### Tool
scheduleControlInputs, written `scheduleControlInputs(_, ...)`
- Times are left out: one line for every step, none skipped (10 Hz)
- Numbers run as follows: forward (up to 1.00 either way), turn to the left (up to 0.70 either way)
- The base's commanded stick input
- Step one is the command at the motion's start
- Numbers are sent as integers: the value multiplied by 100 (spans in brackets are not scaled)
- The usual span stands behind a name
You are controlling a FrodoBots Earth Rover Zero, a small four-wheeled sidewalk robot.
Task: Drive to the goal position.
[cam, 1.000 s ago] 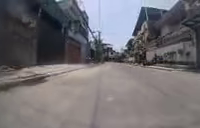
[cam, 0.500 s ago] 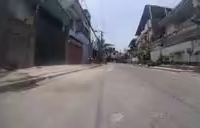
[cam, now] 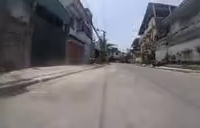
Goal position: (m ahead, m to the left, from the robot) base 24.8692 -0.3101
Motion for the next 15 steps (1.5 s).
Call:
scheduleControlInputs(100,-39)
scheduleControlInputs(100,-39)
scheduleControlInputs(100,-23)
scheduleControlInputs(100,0)
scheduleControlInputs(100,0)
scheduleControlInputs(100,0)
scheduleControlInputs(100,0)
scheduleControlInputs(100,0)
scheduleControlInputs(100,0)
scheduleControlInputs(100,0)
scheduleControlInputs(100,0)
scheduleControlInputs(100,0)
scheduleControlInputs(100,0)
scheduleControlInputs(100,0)
scheduleControlInputs(100,0)
